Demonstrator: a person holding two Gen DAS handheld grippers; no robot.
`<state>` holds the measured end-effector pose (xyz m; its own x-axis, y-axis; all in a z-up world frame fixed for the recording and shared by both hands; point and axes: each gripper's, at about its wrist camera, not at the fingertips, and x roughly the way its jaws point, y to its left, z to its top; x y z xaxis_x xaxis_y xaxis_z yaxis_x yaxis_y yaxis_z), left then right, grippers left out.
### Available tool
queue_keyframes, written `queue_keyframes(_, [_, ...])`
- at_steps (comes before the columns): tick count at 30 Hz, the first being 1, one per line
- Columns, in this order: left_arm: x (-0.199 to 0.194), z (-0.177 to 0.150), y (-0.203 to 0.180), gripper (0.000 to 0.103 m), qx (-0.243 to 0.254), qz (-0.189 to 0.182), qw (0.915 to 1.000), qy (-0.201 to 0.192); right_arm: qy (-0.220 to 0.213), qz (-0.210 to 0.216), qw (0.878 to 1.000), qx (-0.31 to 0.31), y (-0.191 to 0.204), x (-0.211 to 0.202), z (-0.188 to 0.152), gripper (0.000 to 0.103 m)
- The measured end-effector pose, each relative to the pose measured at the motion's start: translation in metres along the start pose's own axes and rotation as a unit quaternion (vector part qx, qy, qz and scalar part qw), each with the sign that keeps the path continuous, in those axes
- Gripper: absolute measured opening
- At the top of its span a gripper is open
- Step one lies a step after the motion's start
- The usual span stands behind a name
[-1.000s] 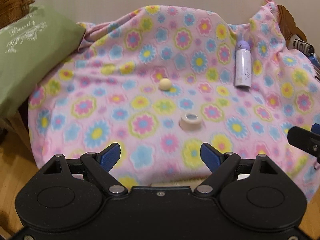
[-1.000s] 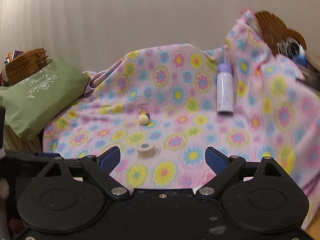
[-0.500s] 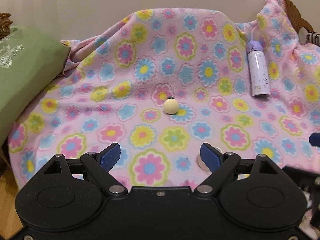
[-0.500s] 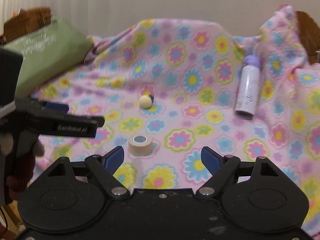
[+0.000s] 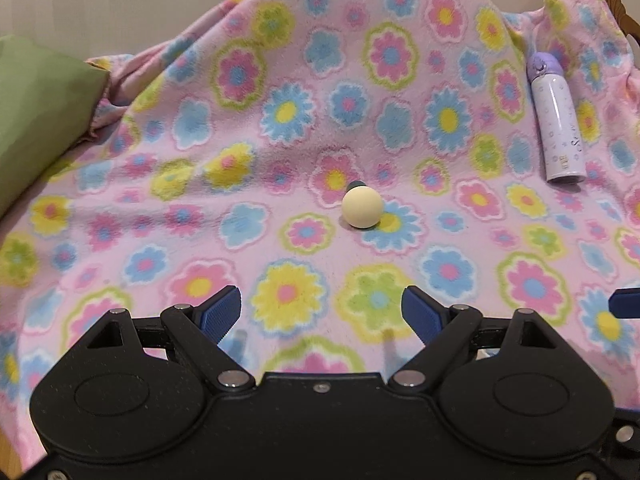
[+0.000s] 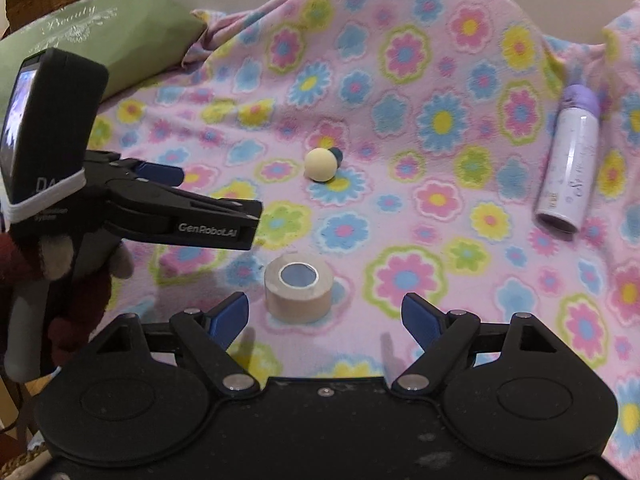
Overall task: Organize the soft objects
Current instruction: 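Close the right gripper on the beige tape roll while the left gripper moves toward the mushroom sponge, then lower the left gripper to the cream-and-teal mushroom sponge while the right gripper holds the tape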
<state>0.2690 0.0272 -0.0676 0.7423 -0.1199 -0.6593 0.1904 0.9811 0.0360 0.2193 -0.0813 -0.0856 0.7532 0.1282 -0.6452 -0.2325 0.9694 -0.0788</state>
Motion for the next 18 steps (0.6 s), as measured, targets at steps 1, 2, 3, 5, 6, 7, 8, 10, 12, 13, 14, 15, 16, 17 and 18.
queue_keyframes(1, [0.006, 0.001, 0.001, 0.085, 0.0, 0.0, 1.0, 0.001, 0.004, 0.001, 1.0, -0.001, 0.0, 0.007, 0.002, 0.081])
queue_keyframes(2, [0.012, 0.002, 0.002, 0.085, 0.0, -0.001, 1.0, 0.002, 0.007, 0.0, 1.0, -0.003, 0.0, 0.014, 0.004, 0.08])
queue_keyframes(3, [0.019, 0.002, 0.004, 0.085, -0.003, -0.003, 1.0, 0.005, 0.011, 0.001, 1.0, -0.003, -0.001, 0.02, 0.005, 0.077])
queue_keyframes(5, [0.03, 0.003, 0.008, 0.085, -0.013, -0.005, 0.9998, 0.01, 0.019, 0.01, 1.0, -0.002, -0.002, 0.033, 0.007, 0.075])
queue_keyframes(6, [0.035, 0.003, 0.011, 0.085, -0.02, -0.007, 0.9997, 0.012, 0.021, 0.017, 1.0, -0.001, -0.002, 0.038, 0.008, 0.075])
queue_keyframes(7, [0.039, 0.002, 0.014, 0.085, -0.029, -0.009, 0.9994, 0.013, 0.023, 0.021, 1.0, -0.003, -0.002, 0.043, 0.008, 0.075])
queue_keyframes(8, [0.043, 0.002, 0.016, 0.085, -0.037, -0.01, 0.9991, 0.014, 0.024, 0.022, 0.999, -0.008, -0.001, 0.047, 0.008, 0.075])
queue_keyframes(10, [0.05, -0.001, 0.021, 0.085, -0.056, -0.012, 0.9982, 0.019, 0.027, 0.023, 0.999, -0.024, 0.003, 0.055, 0.007, 0.072])
queue_keyframes(12, [0.054, -0.005, 0.023, 0.085, -0.064, -0.013, 0.9977, 0.018, 0.029, 0.033, 0.998, -0.04, 0.006, 0.062, 0.005, 0.062])
queue_keyframes(13, [0.052, -0.005, 0.023, 0.087, -0.065, -0.016, 0.9977, 0.014, 0.025, 0.046, 0.998, -0.047, 0.006, 0.063, 0.004, 0.052])
queue_keyframes(14, [0.052, -0.004, 0.024, 0.087, -0.065, -0.019, 0.9976, 0.014, 0.018, 0.057, 0.997, -0.052, 0.005, 0.062, 0.005, 0.048])
queue_keyframes(15, [0.053, -0.005, 0.024, 0.087, -0.064, -0.02, 0.9976, 0.014, 0.015, 0.062, 0.996, -0.056, 0.004, 0.063, 0.006, 0.046])
queue_keyframes(16, [0.053, -0.005, 0.024, 0.088, -0.065, -0.021, 0.9976, 0.014, 0.011, 0.055, 0.997, -0.058, 0.002, 0.064, 0.008, 0.046])
queue_keyframes(17, [0.054, -0.004, 0.024, 0.088, -0.065, -0.021, 0.9976, 0.015, 0.004, 0.038, 0.998, -0.057, -0.001, 0.066, 0.01, 0.046])
queue_keyframes(18, [0.055, -0.004, 0.024, 0.09, -0.063, -0.022, 0.9976, 0.016, -0.001, 0.013, 0.999, -0.051, -0.008, 0.07, 0.013, 0.046])
